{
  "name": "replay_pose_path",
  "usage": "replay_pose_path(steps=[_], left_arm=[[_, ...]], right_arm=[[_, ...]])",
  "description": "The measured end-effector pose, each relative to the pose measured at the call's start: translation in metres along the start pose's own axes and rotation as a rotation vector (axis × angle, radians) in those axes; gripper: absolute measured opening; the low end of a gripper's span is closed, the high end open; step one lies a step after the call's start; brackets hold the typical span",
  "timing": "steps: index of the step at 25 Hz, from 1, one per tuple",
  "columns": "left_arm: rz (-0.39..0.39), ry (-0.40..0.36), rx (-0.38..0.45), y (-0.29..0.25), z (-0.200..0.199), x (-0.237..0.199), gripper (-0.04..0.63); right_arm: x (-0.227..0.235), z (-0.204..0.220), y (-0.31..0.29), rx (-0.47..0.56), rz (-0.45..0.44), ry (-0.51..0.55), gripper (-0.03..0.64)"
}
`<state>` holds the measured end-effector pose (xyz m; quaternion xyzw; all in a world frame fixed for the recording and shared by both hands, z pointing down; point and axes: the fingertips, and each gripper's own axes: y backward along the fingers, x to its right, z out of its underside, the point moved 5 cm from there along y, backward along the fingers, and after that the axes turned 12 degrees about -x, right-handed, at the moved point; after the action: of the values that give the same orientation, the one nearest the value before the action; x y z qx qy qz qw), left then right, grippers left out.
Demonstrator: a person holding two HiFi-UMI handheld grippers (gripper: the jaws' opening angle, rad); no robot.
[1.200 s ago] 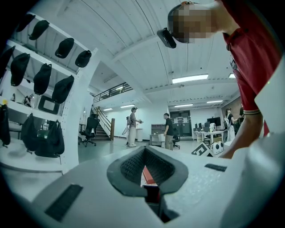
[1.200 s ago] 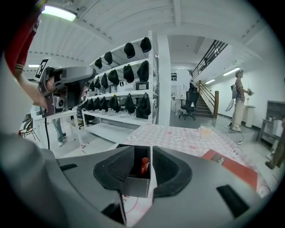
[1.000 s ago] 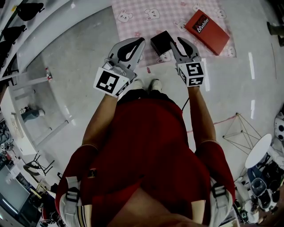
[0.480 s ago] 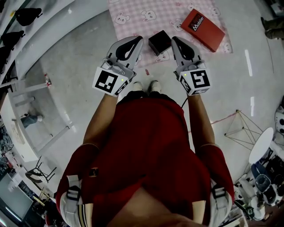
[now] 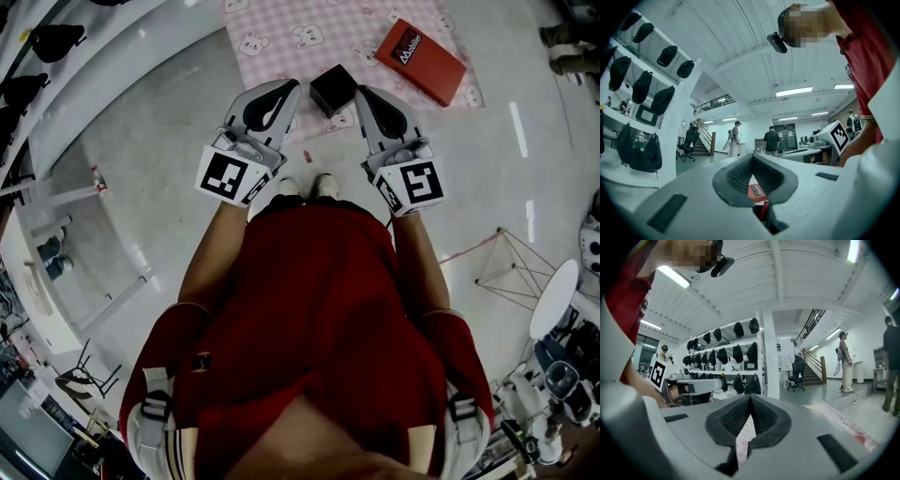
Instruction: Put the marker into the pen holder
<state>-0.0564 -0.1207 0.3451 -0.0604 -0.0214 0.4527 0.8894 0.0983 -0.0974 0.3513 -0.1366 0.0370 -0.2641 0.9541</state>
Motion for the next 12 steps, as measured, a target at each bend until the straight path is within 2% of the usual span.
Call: replay_pose_path(steps=[12], left_arm=[[0.023,-0.012,0.026,0.01,-0.006,0.013,0.006]], right_arm=[[-0.009,-0.005,0.017,0.035,0.028,-0.031,-0.002]])
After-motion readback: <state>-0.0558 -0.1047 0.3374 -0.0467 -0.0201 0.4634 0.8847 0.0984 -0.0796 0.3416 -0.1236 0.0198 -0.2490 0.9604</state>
